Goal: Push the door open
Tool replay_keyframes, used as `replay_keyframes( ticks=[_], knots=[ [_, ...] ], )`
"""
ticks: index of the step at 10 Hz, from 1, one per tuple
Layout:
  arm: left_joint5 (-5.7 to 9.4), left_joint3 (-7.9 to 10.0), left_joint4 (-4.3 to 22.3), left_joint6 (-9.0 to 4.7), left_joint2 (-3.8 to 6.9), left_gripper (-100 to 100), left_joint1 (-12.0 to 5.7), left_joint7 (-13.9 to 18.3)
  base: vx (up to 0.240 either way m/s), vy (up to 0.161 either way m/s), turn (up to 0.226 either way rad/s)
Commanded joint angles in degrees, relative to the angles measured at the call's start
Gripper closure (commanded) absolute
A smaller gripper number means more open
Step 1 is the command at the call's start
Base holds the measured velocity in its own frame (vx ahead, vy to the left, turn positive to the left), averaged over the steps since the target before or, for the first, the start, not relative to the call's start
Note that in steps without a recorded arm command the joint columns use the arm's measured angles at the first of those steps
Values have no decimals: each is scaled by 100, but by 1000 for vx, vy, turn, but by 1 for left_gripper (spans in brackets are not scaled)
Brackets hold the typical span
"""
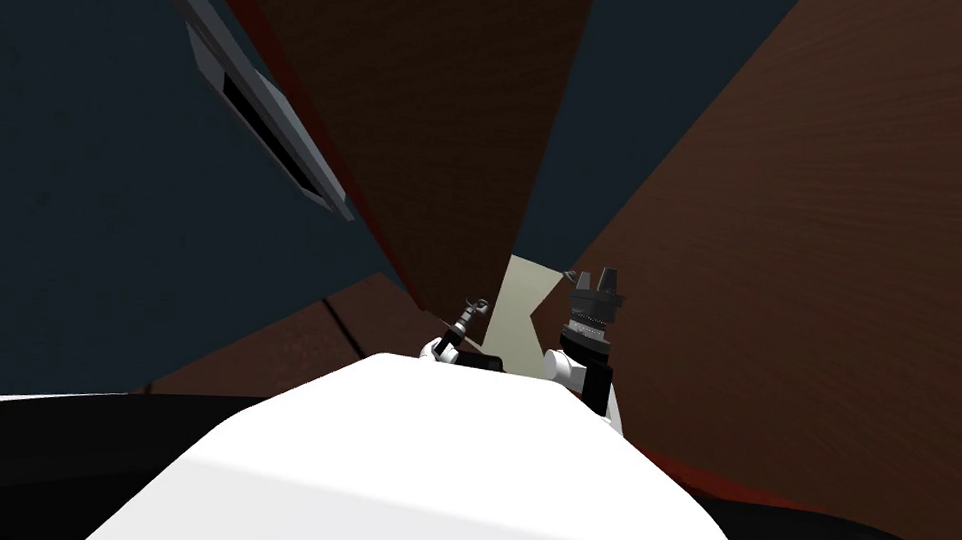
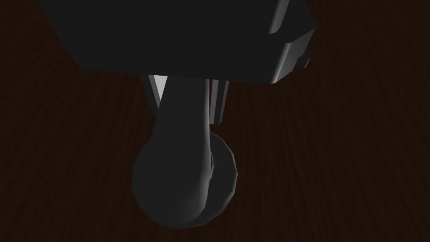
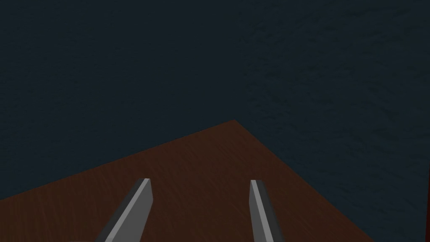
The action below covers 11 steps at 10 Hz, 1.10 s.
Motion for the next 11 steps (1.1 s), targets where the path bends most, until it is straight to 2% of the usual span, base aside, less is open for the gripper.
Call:
replay_keyframes(
  ticks=[1,4,5,8,10,11],
  knots=[
    [-2,-5,14,12,6,100,18,-1,-25,13,-8],
    [-2,-5,14,12,6,100,18,-1,-9,4,1],
    [20,98,37,20,74,100,11,-26,89,-58,20],
    [59,279,63,14,155,100,-9,-69,145,-119,46],
    [69,321,69,13,172,100,-14,-79,123,-94,40],
    [100,466,89,8,215,100,-30,-112,157,-94,65]
  ],
)
